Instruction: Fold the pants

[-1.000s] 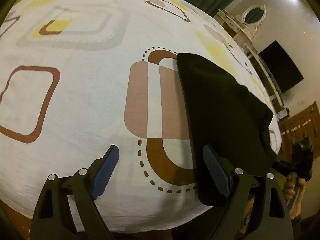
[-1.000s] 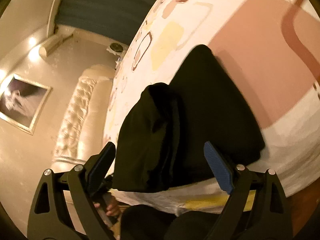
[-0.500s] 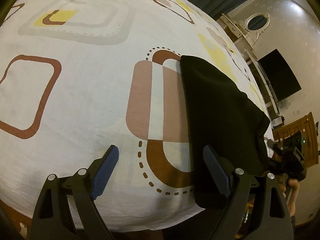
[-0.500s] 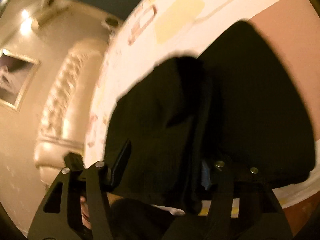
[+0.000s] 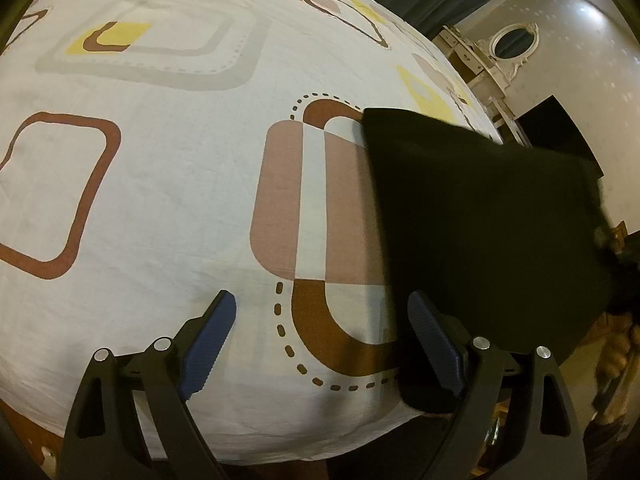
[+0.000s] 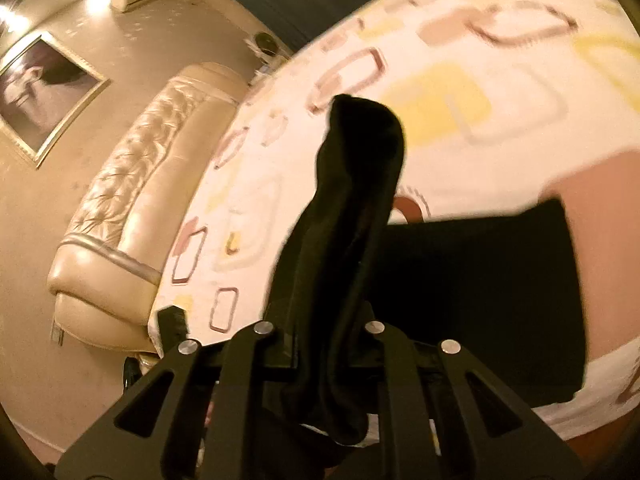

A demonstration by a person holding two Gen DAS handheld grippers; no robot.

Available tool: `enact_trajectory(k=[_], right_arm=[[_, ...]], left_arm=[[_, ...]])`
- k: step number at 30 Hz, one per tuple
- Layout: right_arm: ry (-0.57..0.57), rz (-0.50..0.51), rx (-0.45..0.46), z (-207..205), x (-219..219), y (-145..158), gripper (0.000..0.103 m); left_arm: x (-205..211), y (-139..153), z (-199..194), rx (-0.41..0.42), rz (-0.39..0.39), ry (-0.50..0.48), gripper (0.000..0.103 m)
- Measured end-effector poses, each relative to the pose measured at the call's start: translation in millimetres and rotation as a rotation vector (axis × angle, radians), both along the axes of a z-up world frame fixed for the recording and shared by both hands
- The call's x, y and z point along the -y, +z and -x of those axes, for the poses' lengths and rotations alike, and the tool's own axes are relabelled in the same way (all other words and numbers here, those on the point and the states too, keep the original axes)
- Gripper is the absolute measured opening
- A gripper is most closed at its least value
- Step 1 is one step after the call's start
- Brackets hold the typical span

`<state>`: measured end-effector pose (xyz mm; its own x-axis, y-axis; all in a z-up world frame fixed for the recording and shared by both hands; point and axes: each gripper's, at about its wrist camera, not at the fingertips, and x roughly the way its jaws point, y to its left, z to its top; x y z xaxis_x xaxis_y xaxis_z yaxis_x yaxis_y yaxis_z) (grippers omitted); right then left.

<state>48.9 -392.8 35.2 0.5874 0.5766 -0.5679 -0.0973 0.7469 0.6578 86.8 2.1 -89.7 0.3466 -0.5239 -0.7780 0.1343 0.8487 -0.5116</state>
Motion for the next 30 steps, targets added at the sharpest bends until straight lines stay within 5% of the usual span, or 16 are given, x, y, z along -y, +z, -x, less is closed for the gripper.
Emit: enact_trajectory(k=[5,19,30], right_arm=[[-0.049,0.02,0.005,9,29,1,0.012],[-0.198,-0.102,-0.206,21,90,-131,0.012],[-0.208,-0.185,-0.194,25,100,-149,0.012]], left_arm=[[-1,0,0,0.0,0.0,0.0,0.087],[2,1,2,0.008,-0.019,-0.004,0.087],[2,1,2,0.02,-0.046,-0.013,0.087]])
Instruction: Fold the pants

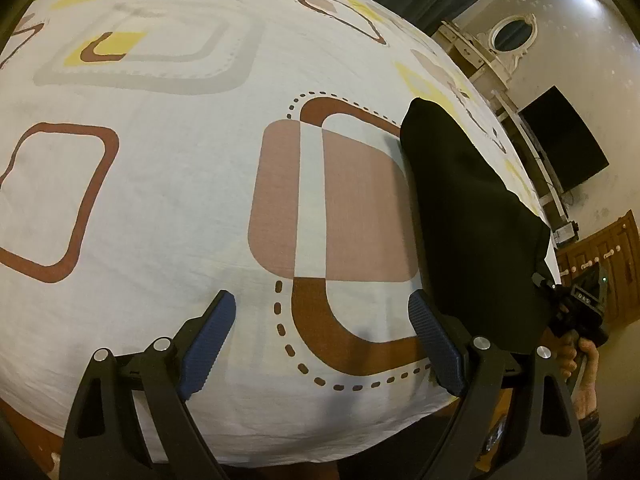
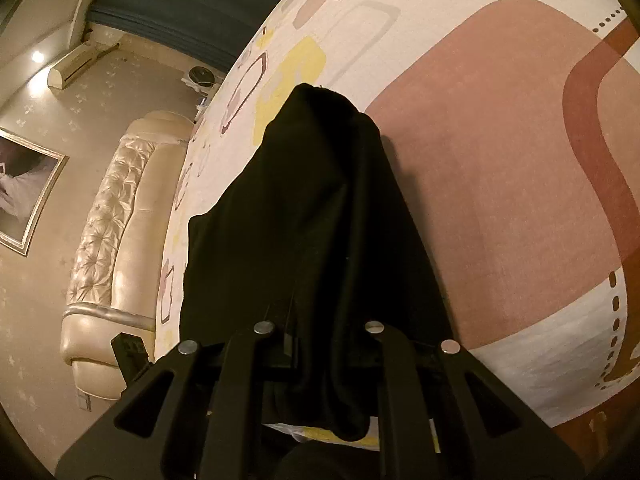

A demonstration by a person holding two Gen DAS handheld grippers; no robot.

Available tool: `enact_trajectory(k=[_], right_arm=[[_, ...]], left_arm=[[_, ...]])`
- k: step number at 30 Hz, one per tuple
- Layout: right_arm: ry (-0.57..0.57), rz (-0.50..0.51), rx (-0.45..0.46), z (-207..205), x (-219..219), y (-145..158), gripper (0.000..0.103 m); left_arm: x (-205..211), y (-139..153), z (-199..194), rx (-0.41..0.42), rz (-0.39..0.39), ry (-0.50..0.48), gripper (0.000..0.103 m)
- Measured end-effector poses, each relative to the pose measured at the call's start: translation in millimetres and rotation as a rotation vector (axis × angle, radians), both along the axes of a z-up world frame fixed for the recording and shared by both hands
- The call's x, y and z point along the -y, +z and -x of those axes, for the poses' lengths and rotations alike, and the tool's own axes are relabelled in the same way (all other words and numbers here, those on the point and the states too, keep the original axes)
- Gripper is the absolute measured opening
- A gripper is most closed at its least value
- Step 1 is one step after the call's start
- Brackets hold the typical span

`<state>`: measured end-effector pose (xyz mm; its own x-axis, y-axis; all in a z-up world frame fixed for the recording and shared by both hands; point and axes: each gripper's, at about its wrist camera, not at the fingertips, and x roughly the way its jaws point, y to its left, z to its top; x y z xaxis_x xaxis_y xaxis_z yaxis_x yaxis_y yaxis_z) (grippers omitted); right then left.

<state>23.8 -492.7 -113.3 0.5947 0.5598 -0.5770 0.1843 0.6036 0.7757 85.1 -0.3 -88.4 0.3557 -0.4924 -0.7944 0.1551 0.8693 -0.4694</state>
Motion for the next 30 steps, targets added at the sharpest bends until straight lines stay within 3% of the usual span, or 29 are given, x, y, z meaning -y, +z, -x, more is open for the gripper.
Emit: enact_trajectory(k=[30], right_arm=[[-0.043,-0.094,0.021,23,25,-8,0.014]], left_arm=[[2,0,2,0.003,-0.009,-0.003,0.087]])
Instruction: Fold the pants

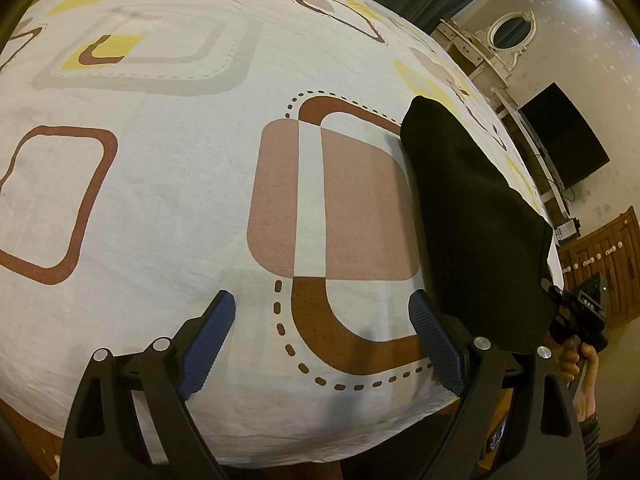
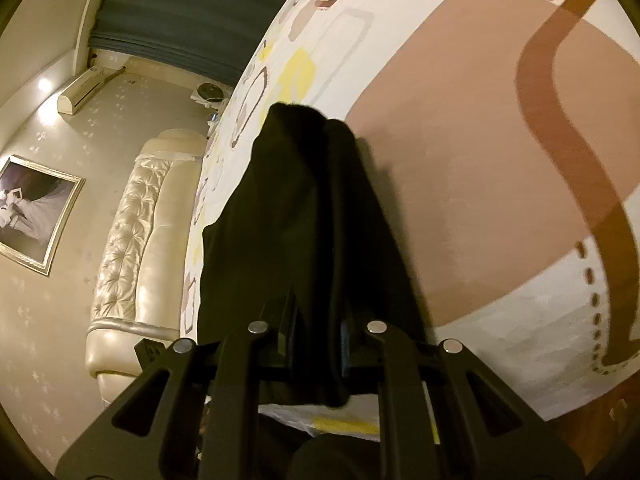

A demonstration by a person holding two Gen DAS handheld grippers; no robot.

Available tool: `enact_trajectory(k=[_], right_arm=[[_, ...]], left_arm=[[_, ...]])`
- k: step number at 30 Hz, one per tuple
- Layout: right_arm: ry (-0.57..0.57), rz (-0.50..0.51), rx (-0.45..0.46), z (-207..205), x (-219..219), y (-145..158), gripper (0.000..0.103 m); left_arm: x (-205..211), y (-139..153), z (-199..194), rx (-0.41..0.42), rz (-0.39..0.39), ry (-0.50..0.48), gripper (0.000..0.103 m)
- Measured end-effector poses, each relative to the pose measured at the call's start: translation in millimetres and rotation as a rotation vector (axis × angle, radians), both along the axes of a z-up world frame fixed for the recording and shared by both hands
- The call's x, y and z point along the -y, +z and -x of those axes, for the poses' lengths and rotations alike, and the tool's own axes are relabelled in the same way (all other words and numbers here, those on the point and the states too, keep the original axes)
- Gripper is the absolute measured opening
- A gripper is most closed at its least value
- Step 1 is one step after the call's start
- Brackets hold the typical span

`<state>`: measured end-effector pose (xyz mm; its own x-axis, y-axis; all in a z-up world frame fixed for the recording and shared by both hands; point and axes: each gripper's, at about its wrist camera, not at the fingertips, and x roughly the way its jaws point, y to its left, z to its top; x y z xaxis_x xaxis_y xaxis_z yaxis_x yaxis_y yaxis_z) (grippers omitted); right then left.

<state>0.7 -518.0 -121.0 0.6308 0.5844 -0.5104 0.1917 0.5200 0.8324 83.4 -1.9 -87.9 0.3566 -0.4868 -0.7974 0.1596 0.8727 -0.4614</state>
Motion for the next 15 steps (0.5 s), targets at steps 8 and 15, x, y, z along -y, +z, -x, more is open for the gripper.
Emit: enact_trajectory(k=[8,15], right_arm=[[-0.015,-0.004,0.003,13,14,1,0.014],[-0.13,0.079,-0.043,30,37,12,0.042]], left_arm=[[3,-1,0,0.005,-0.011,-0.004,0.088],[4,0,-1,0.004,-0.011,-0.006,0.088]])
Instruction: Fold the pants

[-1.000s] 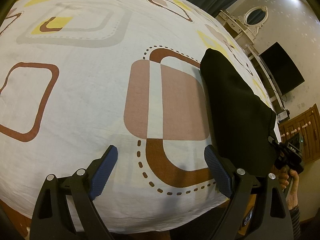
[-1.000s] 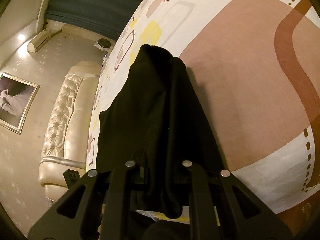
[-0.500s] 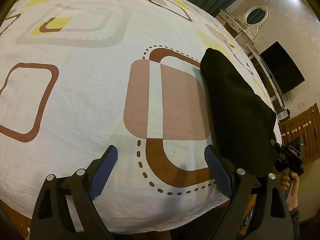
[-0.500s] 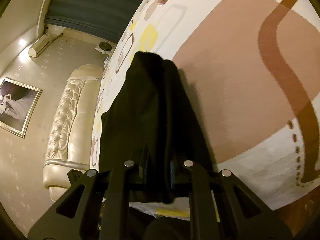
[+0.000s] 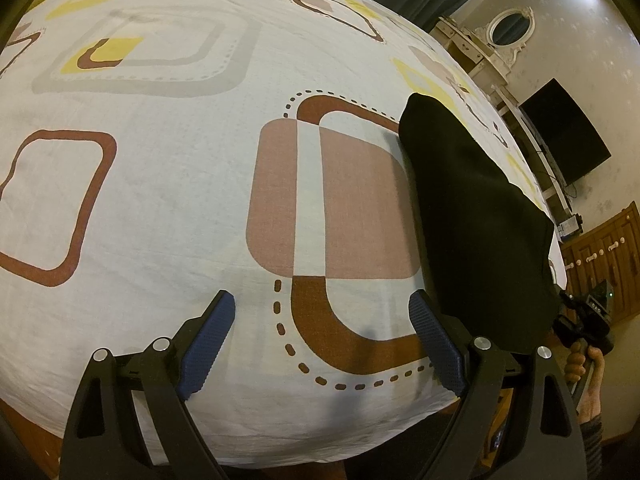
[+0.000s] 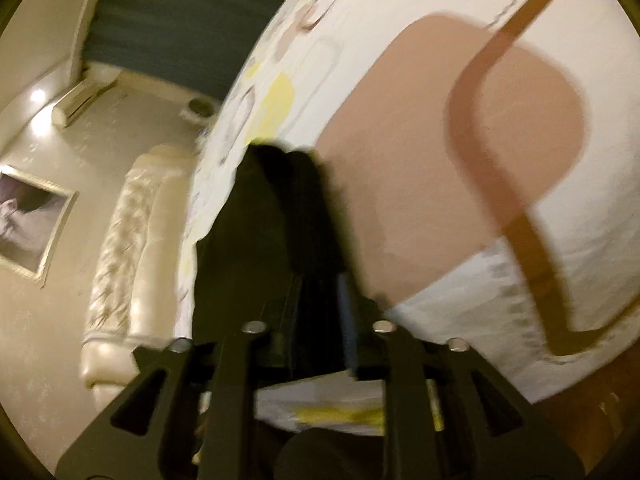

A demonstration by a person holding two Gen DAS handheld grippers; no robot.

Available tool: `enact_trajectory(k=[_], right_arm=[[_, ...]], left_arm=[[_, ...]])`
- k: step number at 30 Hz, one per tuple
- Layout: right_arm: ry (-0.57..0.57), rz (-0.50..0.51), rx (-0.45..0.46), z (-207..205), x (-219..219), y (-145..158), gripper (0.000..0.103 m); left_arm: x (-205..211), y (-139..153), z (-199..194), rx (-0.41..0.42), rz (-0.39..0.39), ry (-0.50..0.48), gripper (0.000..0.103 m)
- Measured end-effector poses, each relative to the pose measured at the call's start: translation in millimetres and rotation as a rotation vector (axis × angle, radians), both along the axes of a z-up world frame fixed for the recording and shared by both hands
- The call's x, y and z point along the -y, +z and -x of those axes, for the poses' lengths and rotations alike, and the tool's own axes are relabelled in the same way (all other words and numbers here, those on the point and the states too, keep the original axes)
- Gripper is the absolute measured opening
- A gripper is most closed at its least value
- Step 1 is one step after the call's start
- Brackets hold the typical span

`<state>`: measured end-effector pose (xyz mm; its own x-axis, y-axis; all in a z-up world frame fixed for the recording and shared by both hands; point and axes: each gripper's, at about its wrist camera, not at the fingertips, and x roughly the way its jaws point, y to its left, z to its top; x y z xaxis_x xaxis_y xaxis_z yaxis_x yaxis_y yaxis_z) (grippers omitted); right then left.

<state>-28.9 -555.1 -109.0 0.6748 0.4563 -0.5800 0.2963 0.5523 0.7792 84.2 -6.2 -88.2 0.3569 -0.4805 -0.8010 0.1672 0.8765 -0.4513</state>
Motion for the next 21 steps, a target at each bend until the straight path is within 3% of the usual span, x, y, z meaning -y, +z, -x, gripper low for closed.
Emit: enact_trajectory(k=[9,13,17,21], right_arm=[[-0.205,-0.137,0.119,39,45,12,0.064],[-0.178,-0.151,0.118,37,37,8,0.068],[-0.104,-0.159,0.089,24,20,-1,0.07],[-0.04,-0.152,0.068,16,4,-8,0.07]], left_arm=[[-1,0,0,-0.001,0.007,0.002,0.089],[-1,4,2,0.001,0.034,0.005,0.089],[8,8,8,-0.032,0.172,-0.055,0.089],[27,4,12,-0.071,0.254,-0.118,0.089]])
